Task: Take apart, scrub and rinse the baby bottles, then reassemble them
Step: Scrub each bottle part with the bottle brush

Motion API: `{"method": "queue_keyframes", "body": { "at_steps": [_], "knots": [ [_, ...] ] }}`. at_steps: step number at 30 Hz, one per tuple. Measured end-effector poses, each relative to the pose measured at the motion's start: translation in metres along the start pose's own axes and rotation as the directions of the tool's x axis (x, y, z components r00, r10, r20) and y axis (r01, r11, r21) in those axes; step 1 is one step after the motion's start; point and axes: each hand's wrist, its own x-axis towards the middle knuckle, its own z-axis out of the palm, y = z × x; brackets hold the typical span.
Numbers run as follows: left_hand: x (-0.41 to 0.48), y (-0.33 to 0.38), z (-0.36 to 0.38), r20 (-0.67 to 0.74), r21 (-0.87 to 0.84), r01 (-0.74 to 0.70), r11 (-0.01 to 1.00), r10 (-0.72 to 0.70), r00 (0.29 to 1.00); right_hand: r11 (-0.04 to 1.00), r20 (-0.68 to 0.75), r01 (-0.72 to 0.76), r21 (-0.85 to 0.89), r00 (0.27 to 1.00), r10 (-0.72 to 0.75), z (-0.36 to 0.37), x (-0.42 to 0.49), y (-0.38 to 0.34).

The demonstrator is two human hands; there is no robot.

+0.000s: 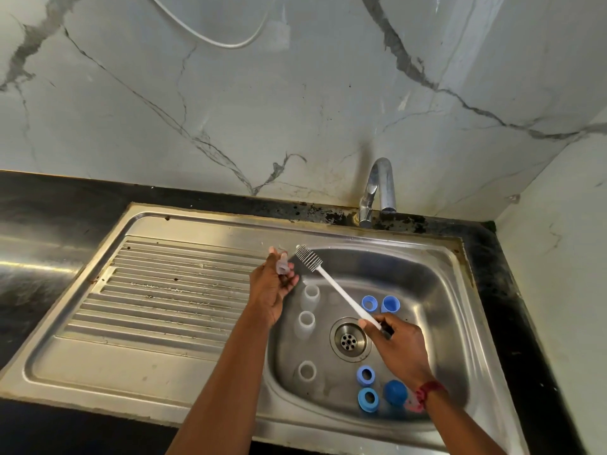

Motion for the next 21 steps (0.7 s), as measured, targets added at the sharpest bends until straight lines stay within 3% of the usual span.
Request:
{"method": "queue_keyframes", "body": {
  "at_steps": [4,9,13,18,21],
  "knots": [
    [-0.010,-0.009,0.006,0.019,0.032,0.022,0.999,-0.022,1.000,0.998,0.004,0.068,0.014,0.998,-0.068,-0.005,-0.006,0.005],
    [-0.017,-0.012,0.013,0.044,-0.006,0.087,0.996,-0.087,0.995,0.974,-0.076,0.172,-0.145,0.980,-0.184,-0.006,-0.011,0.017],
    [-0.028,-0.013,0.025,0.057,-0.009,0.055,0.998,-0.055,0.997,0.929,-0.146,0.276,-0.248,0.937,-0.317,-0.001,-0.014,0.022],
    [-0.030,-0.016,0.023,0.039,0.005,0.036,0.999,-0.036,0.999,0.882,-0.191,0.318,-0.349,0.897,-0.399,-0.001,-0.017,0.017],
    [-0.030,-0.016,0.019,0.055,-0.070,0.053,0.996,-0.049,0.997,0.873,-0.198,0.315,-0.372,0.892,-0.406,0.001,-0.020,0.014]
  ]
}}
